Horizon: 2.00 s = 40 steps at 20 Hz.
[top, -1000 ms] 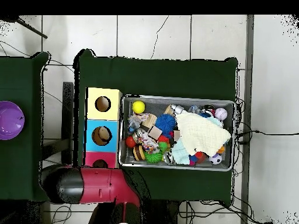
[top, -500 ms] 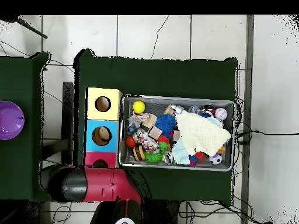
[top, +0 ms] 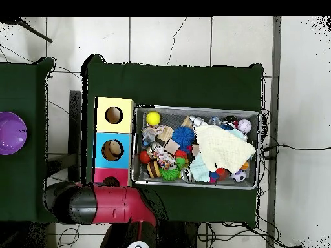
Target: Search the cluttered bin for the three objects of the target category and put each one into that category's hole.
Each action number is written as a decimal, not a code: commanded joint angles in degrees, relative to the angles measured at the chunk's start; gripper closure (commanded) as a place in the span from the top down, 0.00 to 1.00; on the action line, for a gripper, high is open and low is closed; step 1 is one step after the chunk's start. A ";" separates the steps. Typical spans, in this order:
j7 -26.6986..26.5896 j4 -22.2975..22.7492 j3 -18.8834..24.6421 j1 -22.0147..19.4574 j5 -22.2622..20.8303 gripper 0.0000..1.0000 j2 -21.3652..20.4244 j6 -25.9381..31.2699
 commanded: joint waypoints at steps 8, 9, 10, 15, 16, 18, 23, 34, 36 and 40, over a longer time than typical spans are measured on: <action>5.93 1.73 1.49 -1.65 -2.30 1.00 2.66 -3.65; 5.97 1.87 1.50 -1.64 -2.32 1.00 2.73 -3.98; 6.03 1.86 1.44 -1.58 -2.34 1.00 2.77 -3.97; 5.95 2.16 1.58 -1.77 -2.29 1.00 3.11 -4.93; 5.90 2.18 1.57 -1.77 -2.36 1.00 3.19 -5.08; 5.86 2.33 1.67 -1.78 -2.40 1.00 3.41 -5.60; 5.85 2.37 1.71 -1.83 -2.38 1.00 3.63 -6.03; 6.03 2.19 1.61 -1.69 -2.23 1.00 3.91 -6.18; 6.07 2.07 1.65 -1.70 -2.18 1.00 4.02 -6.18; 6.03 1.99 1.64 -1.70 -2.17 1.00 3.99 -5.97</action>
